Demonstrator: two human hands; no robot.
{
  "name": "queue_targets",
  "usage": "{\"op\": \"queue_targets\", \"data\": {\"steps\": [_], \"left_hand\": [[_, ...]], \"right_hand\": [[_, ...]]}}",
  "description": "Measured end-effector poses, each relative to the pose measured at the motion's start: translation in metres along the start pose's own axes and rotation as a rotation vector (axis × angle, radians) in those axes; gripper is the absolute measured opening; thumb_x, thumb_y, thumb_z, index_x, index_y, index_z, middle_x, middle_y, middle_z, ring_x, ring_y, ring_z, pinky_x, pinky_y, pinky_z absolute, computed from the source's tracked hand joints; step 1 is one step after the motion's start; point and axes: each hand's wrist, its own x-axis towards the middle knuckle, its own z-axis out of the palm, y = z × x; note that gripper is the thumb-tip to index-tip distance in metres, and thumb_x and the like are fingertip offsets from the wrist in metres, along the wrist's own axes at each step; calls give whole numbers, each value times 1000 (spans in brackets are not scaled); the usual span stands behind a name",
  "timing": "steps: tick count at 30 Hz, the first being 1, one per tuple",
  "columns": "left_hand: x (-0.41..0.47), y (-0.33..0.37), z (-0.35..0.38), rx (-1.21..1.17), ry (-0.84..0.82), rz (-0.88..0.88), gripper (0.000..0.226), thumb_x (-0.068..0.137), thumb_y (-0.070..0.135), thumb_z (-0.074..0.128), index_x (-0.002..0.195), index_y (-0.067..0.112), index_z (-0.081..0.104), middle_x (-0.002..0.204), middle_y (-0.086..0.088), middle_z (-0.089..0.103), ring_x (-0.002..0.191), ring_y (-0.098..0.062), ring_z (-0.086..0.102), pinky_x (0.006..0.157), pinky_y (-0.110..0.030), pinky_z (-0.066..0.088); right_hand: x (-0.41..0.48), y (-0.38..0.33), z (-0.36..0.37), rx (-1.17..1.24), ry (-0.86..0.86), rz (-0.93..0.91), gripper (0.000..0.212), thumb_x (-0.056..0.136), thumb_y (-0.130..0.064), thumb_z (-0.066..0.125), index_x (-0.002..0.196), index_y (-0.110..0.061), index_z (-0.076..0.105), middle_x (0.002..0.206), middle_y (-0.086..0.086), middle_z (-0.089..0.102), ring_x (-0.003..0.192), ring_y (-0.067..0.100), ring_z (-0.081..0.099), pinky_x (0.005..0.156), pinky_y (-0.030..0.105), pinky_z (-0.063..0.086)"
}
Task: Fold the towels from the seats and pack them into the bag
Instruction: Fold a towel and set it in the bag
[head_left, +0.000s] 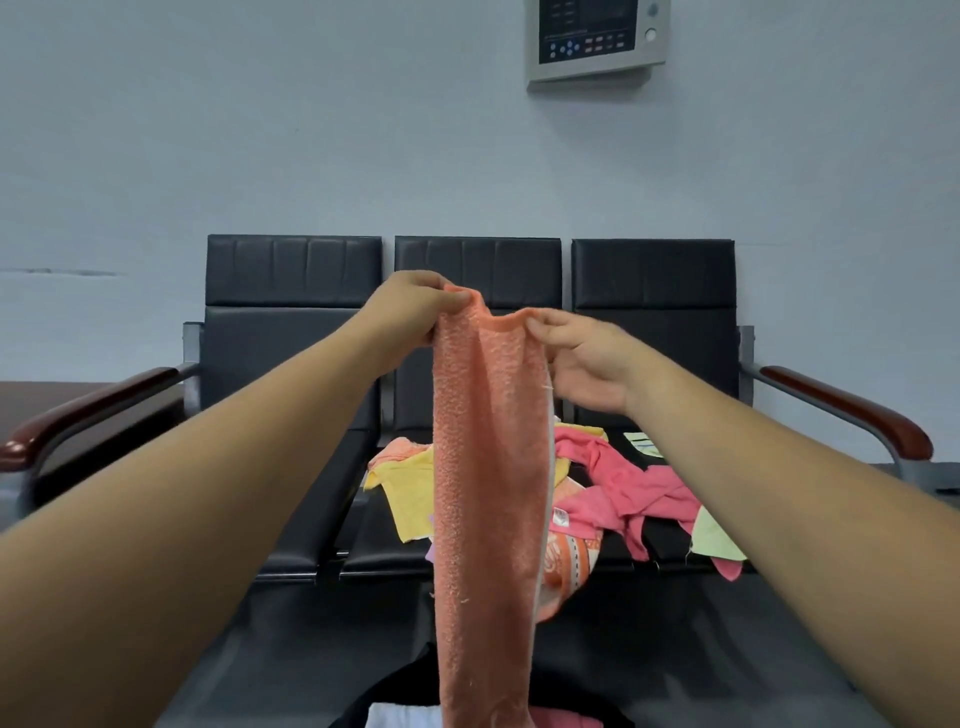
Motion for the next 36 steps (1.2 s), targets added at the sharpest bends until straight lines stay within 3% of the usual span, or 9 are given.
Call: {"op": "queue_targets", "data": {"steps": [4, 8, 11, 18, 23, 26, 29, 32, 36], "left_hand": [[-5, -5, 12, -97, -16, 1, 18, 95, 23, 69, 102, 7, 72, 85, -3, 75, 78, -16, 70, 77, -33, 54], [-20, -38, 9, -119, -376, -215, 47, 88, 35, 73, 124, 7, 63, 115, -7, 75, 106, -22, 72, 92, -38, 56], [-26, -79, 16, -10, -524, -287, 38, 90, 21, 72, 121, 1, 66, 119, -10, 73, 112, -26, 69, 100, -39, 54], [-32, -113, 43, -510, -515, -323, 43, 96, 22, 63, 134, 4, 60, 122, -12, 69, 110, -26, 66, 101, -43, 51], [-16, -109, 60, -789, -282, -373, 43, 97, 25, 58, 132, 0, 60, 114, -12, 69, 101, -24, 67, 97, -41, 53], [-8, -115, 63, -855, -145, -420, 38, 97, 23, 61, 126, -2, 63, 111, -14, 68, 102, -27, 65, 98, -43, 53], [-3, -127, 66, -763, -87, -468, 33, 98, 22, 61, 120, -2, 66, 108, -15, 73, 96, -26, 71, 84, -43, 56], [4, -146, 70, -663, -85, -491, 37, 99, 23, 59, 126, -2, 64, 120, -17, 71, 108, -27, 70, 90, -42, 55], [4, -167, 68, -487, -240, -424, 36, 99, 40, 59, 114, 10, 73, 113, -2, 76, 107, -17, 71, 96, -35, 51]], "right_hand": [[8, 6, 11, 155, 19, 79, 23, 105, -11, 48, 117, -8, 66, 96, 7, 70, 87, 19, 68, 83, 37, 58], [16, -7, 2, 461, 162, 28, 18, 103, -9, 48, 104, -12, 66, 85, 6, 69, 79, 20, 69, 81, 39, 57], [23, -8, -11, 530, 272, 31, 20, 103, -5, 48, 100, -9, 67, 80, 8, 72, 74, 21, 71, 79, 38, 59], [37, 40, -50, 70, 478, 489, 15, 102, -9, 53, 96, -1, 64, 85, 6, 68, 80, 19, 64, 80, 32, 52], [26, 88, -55, 411, 293, 402, 46, 102, -44, 53, 127, -6, 63, 101, 13, 74, 92, 27, 72, 88, 41, 53], [19, 118, -53, 385, 71, 364, 71, 96, -67, 44, 136, -11, 62, 129, 15, 67, 121, 31, 64, 109, 46, 44], [14, 141, -45, 195, 22, 298, 51, 98, -45, 57, 136, -12, 61, 133, 13, 66, 123, 28, 63, 107, 47, 46], [19, 158, -38, 95, 135, 239, 38, 87, -9, 74, 125, -6, 67, 123, 15, 71, 112, 29, 69, 101, 48, 53], [31, 168, -43, 293, 288, 215, 32, 87, -5, 72, 119, -1, 69, 117, 18, 73, 107, 32, 72, 89, 44, 57]]}}
